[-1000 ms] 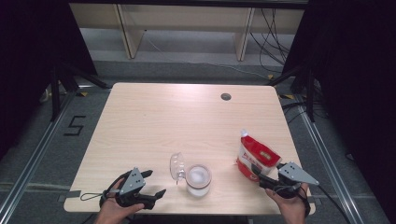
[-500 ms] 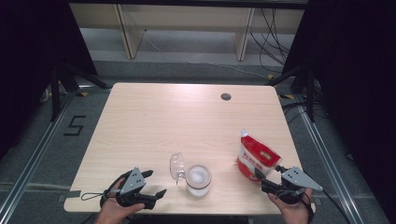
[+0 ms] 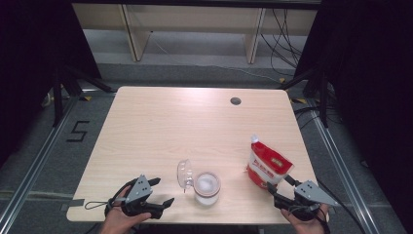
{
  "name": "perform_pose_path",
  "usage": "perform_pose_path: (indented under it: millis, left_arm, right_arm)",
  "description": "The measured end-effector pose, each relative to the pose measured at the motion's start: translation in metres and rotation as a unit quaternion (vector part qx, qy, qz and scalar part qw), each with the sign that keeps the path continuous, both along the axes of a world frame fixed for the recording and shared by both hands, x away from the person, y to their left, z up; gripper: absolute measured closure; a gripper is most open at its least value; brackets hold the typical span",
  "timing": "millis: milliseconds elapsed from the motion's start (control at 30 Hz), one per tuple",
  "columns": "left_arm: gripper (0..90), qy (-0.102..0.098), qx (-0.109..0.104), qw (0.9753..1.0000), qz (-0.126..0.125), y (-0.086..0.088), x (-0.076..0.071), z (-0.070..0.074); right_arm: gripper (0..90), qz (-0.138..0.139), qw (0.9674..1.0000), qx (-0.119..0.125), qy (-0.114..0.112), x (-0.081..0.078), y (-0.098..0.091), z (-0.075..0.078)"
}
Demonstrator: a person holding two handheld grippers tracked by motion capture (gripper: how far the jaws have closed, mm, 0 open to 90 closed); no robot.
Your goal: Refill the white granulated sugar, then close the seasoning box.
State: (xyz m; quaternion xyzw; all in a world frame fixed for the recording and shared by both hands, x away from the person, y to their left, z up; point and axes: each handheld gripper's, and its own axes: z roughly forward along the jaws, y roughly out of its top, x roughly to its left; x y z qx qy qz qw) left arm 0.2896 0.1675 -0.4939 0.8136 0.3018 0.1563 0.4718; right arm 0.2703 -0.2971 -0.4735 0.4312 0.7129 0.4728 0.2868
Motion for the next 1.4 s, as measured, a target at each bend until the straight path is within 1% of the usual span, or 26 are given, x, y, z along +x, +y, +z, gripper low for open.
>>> perform_pose_path:
  millis: [33, 67, 167, 233, 267, 300, 333, 367, 400, 500, 667, 767, 833, 867, 900, 933, 1033, 1067, 1100, 1133, 1200, 1267, 1300, 1333, 1367, 1400]
  left_arm:
    - [18.7, 0.002, -0.001, 1.0000, 0.001, 0.000, 0.000, 0.000]
    - [18.7, 0.002, -0.005, 1.0000, 0.002, -0.001, -0.001, 0.000]
    - [18.6, 0.002, -0.004, 1.0000, 0.006, -0.001, -0.002, 0.001]
    - [18.7, 0.002, -0.003, 1.0000, 0.005, 0.000, -0.002, 0.001]
    - [18.7, -0.002, 0.003, 1.0000, 0.004, 0.001, -0.002, 0.002]
    - [18.6, 0.002, -0.004, 1.0000, 0.005, 0.000, -0.002, 0.001]
    - [18.6, 0.002, -0.005, 1.0000, 0.003, 0.000, -0.002, 0.001]
    - [18.7, 0.002, -0.008, 1.0000, 0.004, -0.001, -0.003, 0.001]
    - [18.6, -0.001, -0.001, 1.0000, 0.000, 0.000, -0.002, 0.002]
    - [18.6, 0.002, -0.007, 1.0000, 0.000, -0.001, -0.002, 0.002]
    - [18.6, -0.001, -0.010, 0.9999, 0.000, -0.001, -0.002, 0.004]
    - [18.6, 0.002, -0.014, 0.9999, 0.001, -0.002, -0.002, 0.006]
    - [18.8, 0.001, -0.011, 0.9999, 0.000, -0.003, -0.002, 0.008]
    - [19.2, -0.001, -0.012, 0.9999, -0.002, -0.002, -0.002, 0.008]
    - [19.7, -0.007, -0.010, 0.9999, -0.006, -0.002, -0.002, 0.008]
    - [20.2, 0.003, -0.015, 0.9999, 0.003, -0.003, -0.004, 0.009]
    - [23.4, -0.002, -0.016, 0.9999, -0.002, -0.001, -0.004, 0.012]
    - [24.8, 0.001, -0.021, 0.9998, 0.002, -0.001, -0.004, 0.012]
    - [28.0, -0.007, -0.020, 0.9997, -0.009, -0.001, -0.003, 0.013]
    - [31.2, 0.001, -0.017, 0.9998, -0.006, 0.000, -0.004, 0.014]
    - [44.2, 0.006, -0.011, 0.9998, -0.014, -0.001, -0.005, 0.017]
    - [50.6, -0.005, -0.009, 0.9998, -0.015, -0.004, -0.008, 0.022]
    - [57.4, -0.010, -0.010, 0.9997, -0.019, -0.005, -0.009, 0.025]
    - [62.0, -0.017, -0.007, 0.9996, -0.021, -0.005, -0.010, 0.027]
    - [66.6, -0.020, -0.010, 0.9995, -0.020, -0.006, -0.011, 0.029]
    - [70.4, -0.023, -0.009, 0.9995, -0.018, -0.007, -0.012, 0.031]
  right_arm:
    - [34.5, -0.001, 1.0000, -0.001, 0.001, -0.002, -0.001, 0.000]
    - [34.4, -0.002, 1.0000, -0.006, -0.004, -0.003, -0.001, 0.000]
    - [33.9, -0.003, 1.0000, -0.008, 0.002, -0.005, -0.002, -0.001]
    - [33.9, 0.000, 1.0000, 0.000, 0.010, -0.007, 0.000, -0.002]
    - [33.7, -0.006, 0.9999, -0.009, 0.005, -0.008, -0.001, -0.002]
    - [33.4, -0.005, 0.9999, -0.013, 0.002, -0.008, -0.002, -0.002]
    - [33.4, -0.005, 0.9999, -0.006, 0.009, -0.010, 0.000, -0.002]
    - [33.4, -0.006, 0.9999, -0.013, 0.007, -0.010, -0.001, -0.002]
    - [33.4, -0.004, 0.9998, -0.012, 0.013, -0.012, 0.000, -0.002]
    - [33.4, -0.006, 0.9998, -0.018, 0.006, -0.012, 0.000, -0.003]
    - [33.3, -0.004, 0.9998, -0.020, 0.008, -0.012, 0.000, -0.003]
    - [33.3, -0.001, 0.9997, -0.021, 0.015, -0.012, 0.001, -0.003]
    - [33.3, -0.004, 0.9997, -0.021, 0.015, -0.012, 0.000, -0.004]
    - [33.3, -0.006, 0.9996, -0.024, 0.014, -0.011, 0.000, -0.004]
    - [33.2, -0.009, 0.9996, -0.016, 0.022, -0.012, 0.000, -0.004]
    - [33.2, -0.005, 0.9996, -0.023, 0.014, -0.011, -0.001, -0.004]
    - [33.2, -0.005, 0.9996, -0.024, 0.015, -0.011, 0.001, -0.003]
    - [33.2, -0.007, 0.9996, -0.023, 0.017, -0.012, 0.002, -0.003]
    - [33.2, -0.005, 0.9996, -0.022, 0.018, -0.011, 0.002, -0.003]
    - [33.2, -0.006, 0.9996, -0.023, 0.017, -0.011, 0.002, -0.003]
    - [33.1, -0.005, 0.9997, -0.020, 0.014, -0.011, 0.001, -0.003]
    - [33.1, -0.004, 0.9997, -0.019, 0.011, -0.011, 0.002, -0.003]
    - [33.1, -0.004, 0.9997, -0.020, 0.013, -0.012, 0.002, -0.003]
    - [33.1, -0.003, 0.9997, -0.019, 0.012, -0.012, 0.002, -0.003]
    - [33.0, -0.003, 0.9998, -0.017, 0.011, -0.011, 0.002, -0.003]
    - [33.0, -0.002, 0.9998, -0.019, 0.012, -0.011, 0.002, -0.003]
